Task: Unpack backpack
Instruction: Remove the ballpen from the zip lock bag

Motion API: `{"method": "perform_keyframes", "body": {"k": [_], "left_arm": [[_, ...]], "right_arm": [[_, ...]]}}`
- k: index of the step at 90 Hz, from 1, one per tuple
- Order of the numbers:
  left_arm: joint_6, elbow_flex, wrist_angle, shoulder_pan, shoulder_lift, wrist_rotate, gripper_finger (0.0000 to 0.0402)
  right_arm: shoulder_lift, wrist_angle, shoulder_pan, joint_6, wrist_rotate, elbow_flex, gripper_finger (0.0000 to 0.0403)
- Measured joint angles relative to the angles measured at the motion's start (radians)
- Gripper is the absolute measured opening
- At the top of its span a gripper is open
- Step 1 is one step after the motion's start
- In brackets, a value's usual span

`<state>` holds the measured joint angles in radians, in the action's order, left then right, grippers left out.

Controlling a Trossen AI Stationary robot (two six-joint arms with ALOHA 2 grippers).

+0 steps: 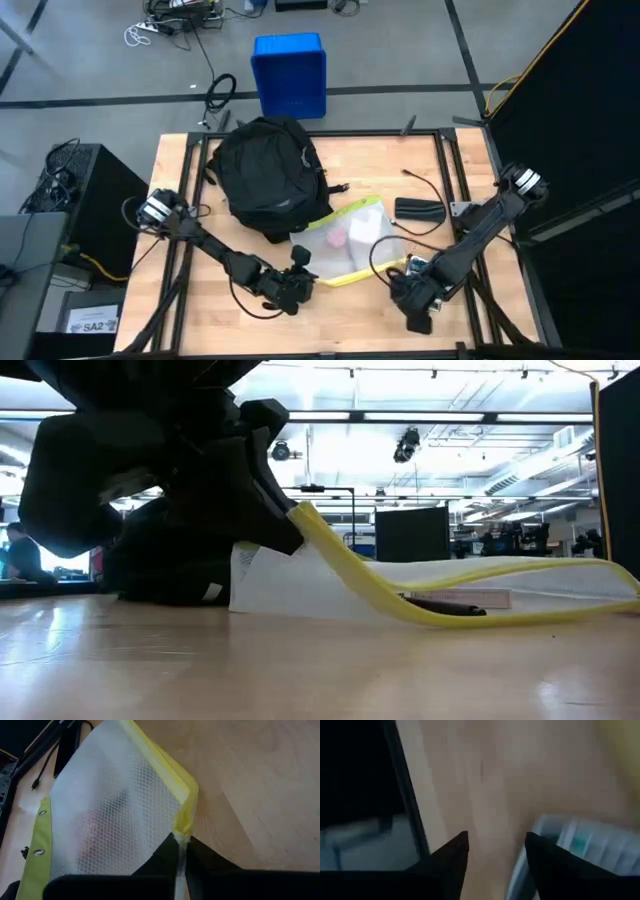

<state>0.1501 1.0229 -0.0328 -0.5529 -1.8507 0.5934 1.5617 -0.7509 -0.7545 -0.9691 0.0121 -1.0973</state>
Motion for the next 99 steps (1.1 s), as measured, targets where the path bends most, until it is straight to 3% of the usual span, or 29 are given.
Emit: {"method": "perform_keyframes", "body": {"k": [9,46,79,99], "left_arm": [[0.001,0.000,-0.019,0.003,0.000,0.000,0.0000],[0.027,0.000,-0.088,0.011,0.000,0.003,0.0000],[0.029,0.000,-0.078,0.010,0.000,0.002,0.0000],[0.029,0.000,-0.078,0.010,0.000,0.002,0.0000]], "right_arm": [[0.005,0.114,0.024,0.090,-0.155,0.000,0.0161],[0.224,0.230,0.214,0.187,-0.112,0.000,0.0139],[0.228,0.242,0.304,0.146,-0.230,0.000,0.0105],[0.233,0.237,0.363,0.133,-0.259,0.000,0.0108]]}}
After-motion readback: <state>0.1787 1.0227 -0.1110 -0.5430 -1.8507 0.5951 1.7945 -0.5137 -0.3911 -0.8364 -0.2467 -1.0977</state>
